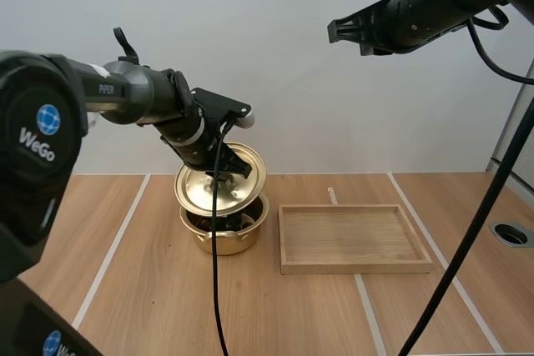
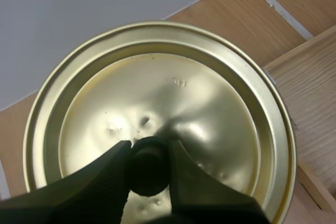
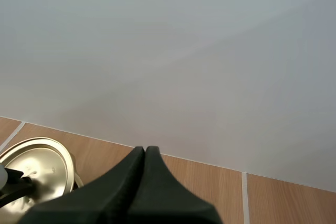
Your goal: Open the pot, put the grape inside, and close it
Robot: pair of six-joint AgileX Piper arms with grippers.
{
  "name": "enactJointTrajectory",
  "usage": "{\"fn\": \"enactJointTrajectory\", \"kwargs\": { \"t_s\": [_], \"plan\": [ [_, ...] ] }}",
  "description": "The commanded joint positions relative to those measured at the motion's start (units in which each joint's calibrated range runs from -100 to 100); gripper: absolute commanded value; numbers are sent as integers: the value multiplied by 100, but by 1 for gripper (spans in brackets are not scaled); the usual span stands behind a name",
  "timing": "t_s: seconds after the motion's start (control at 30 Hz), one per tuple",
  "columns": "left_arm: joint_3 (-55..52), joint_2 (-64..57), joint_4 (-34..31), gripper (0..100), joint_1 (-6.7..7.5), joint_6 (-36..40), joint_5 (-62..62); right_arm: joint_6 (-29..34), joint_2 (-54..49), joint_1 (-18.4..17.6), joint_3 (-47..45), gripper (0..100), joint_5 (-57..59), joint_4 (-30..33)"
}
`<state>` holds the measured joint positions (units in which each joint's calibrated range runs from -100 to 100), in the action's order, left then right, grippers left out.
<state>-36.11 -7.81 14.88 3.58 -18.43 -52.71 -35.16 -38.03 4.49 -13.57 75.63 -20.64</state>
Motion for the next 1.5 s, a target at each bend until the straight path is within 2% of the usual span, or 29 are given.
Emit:
{"fn": "enactJointTrajectory", "kwargs": {
  "t_s": [0.0,0.43,0.8,1.03,1.47],
  "plan": [
    [-7,193,107,0,-12,-34,227,17,-79,25,3,0,-22,2],
    [-7,527,71,0,-12,-143,12,-15,-79,25,3,0,-22,2],
    [-7,527,-15,0,126,-143,-330,-17,-79,25,3,0,12,-8],
    [-7,527,-233,0,126,40,-492,-17,-79,25,3,0,159,-8],
    [-7,527,-233,0,126,116,-736,-17,-79,25,3,0,360,-109]
  ]
}}
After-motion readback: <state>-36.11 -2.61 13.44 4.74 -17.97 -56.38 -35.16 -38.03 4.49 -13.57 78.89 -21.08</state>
